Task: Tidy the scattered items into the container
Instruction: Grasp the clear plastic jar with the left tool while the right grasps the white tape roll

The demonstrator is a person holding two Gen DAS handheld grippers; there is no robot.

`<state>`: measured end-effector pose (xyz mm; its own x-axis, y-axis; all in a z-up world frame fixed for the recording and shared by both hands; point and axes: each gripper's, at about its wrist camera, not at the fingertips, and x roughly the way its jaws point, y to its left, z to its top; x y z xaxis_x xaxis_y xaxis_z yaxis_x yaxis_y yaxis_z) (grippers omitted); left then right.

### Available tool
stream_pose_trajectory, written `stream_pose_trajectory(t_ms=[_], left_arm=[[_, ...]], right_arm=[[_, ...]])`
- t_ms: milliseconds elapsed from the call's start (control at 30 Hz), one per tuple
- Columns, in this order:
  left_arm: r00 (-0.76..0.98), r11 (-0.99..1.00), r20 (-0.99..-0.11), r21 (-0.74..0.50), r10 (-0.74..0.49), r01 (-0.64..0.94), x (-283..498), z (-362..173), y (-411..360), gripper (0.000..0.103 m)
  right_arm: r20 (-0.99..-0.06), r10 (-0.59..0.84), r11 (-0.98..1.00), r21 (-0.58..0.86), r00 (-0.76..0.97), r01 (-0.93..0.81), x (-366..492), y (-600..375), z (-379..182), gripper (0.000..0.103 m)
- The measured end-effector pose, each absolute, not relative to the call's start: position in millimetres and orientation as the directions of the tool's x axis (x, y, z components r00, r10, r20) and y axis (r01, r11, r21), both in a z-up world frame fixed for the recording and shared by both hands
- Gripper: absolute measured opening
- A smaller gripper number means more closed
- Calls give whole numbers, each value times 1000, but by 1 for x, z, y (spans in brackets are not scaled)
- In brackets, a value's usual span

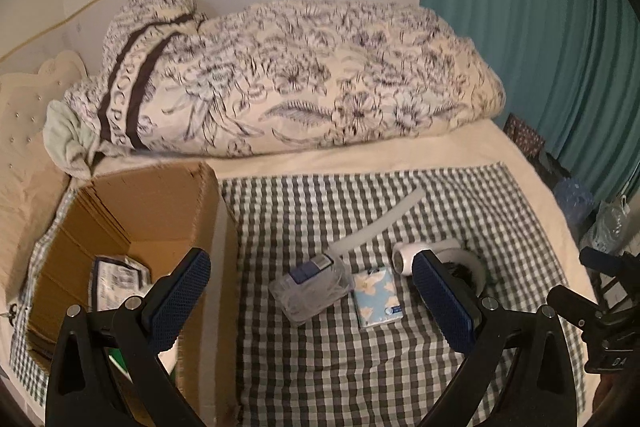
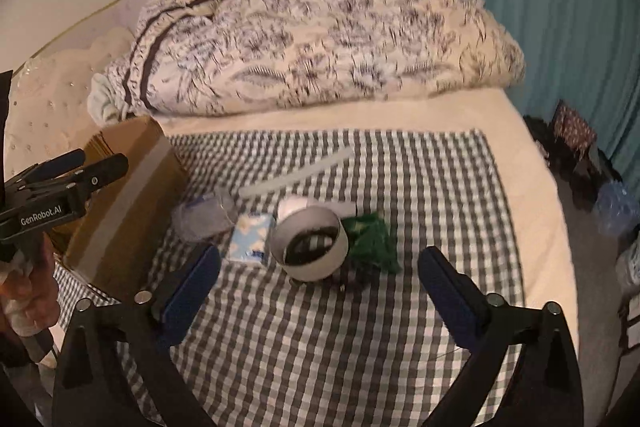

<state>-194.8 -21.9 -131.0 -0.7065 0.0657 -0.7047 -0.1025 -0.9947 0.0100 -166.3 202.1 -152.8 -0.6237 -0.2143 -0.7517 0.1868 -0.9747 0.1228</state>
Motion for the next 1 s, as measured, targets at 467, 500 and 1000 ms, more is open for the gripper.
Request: stream_pose_trajectory(t_ms=[467, 500, 1000], left_arm=[[-623, -992, -779, 21, 63, -127, -238, -199, -8, 103], [-620, -991, -782, 25, 62, -131, -240, -202, -8, 103], [-569, -992, -820, 10, 62, -123, -265, -247, -10, 103]], right_arm=[[-818, -235, -971, 176, -524, 161, -206, 202, -225, 50], [-819, -238, -970, 180, -522, 160, -208, 202, -227, 50], [-882, -205, -978, 167, -425, 126, -217, 210, -283, 6]])
